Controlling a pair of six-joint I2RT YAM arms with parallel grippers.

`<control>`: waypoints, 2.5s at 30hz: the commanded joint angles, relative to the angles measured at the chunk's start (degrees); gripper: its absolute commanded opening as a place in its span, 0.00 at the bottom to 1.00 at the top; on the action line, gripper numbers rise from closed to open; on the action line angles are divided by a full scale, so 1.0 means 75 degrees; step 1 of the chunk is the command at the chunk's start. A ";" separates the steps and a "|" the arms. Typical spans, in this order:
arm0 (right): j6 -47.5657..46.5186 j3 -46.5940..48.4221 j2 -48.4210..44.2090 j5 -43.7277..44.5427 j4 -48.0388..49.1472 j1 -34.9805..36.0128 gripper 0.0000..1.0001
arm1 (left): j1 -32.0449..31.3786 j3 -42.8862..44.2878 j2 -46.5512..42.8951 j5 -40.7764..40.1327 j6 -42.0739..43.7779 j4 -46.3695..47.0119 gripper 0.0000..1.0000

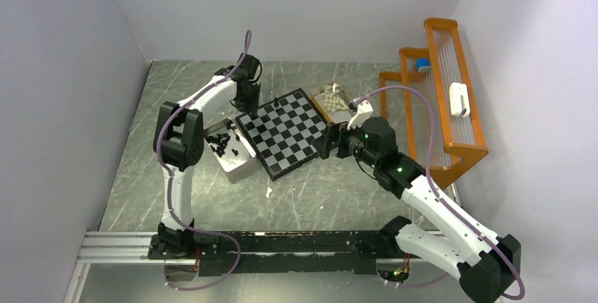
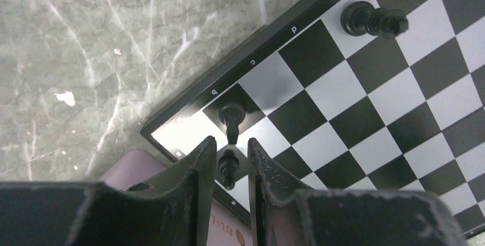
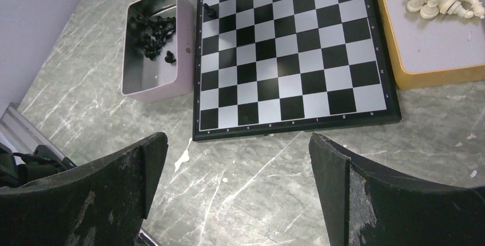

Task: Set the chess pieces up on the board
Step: Place the chess piece on the chessboard, then pick up the chess piece from the storage box.

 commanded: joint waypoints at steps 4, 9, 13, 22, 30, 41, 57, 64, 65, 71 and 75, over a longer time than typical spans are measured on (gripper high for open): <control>0.0040 0.0103 -0.0033 -0.0048 0.0136 0.0007 1.00 | -0.0064 -0.0436 -0.1270 -0.0367 -0.0147 0.0164 0.33; 0.0043 0.0101 -0.0043 -0.0059 0.0125 0.0006 1.00 | -0.0064 -0.0992 -0.1875 -0.0619 -0.0216 -0.0021 0.33; 0.0060 0.0047 -0.0105 -0.0059 0.0148 0.0005 1.00 | -0.0064 -0.1741 -0.2479 -0.0810 -0.0248 -0.0055 0.32; 0.0069 -0.0019 -0.0097 -0.0152 0.0182 0.0011 1.00 | -0.0064 -0.3259 -0.3479 -0.0604 -0.0664 -0.0083 0.28; 0.0082 0.0002 -0.0101 -0.0189 0.0162 0.0000 1.00 | -0.0052 -0.3962 -0.3510 -0.0451 -0.0934 -0.0100 0.30; 0.0060 -0.0021 -0.0203 -0.0120 0.0108 0.0003 1.00 | 0.0522 -0.4662 -0.3651 -0.0152 -0.1568 0.0420 0.33; -0.0033 0.0043 -0.0230 -0.0112 0.0133 0.0002 1.00 | 0.0689 -0.4853 -0.3345 -0.0160 -0.2265 0.1174 0.32; -0.0079 0.0031 -0.0246 -0.0059 0.0114 0.0004 1.00 | 0.0692 -0.4960 -0.3163 -0.0062 -0.2355 0.1277 0.32; -0.0080 0.0031 -0.0238 -0.0068 0.0114 0.0010 1.00 | 0.0687 -0.4973 -0.3143 -0.0069 -0.2357 0.1262 0.32; -0.0060 0.0013 -0.0230 -0.0092 0.0170 0.0006 1.00 | 0.0686 -0.5124 -0.3126 -0.0013 -0.2386 0.1310 0.32; -0.0028 -0.0022 -0.0223 -0.0129 0.0207 0.0012 1.00 | 0.0689 -0.5146 -0.3044 -0.0010 -0.2407 0.1355 0.33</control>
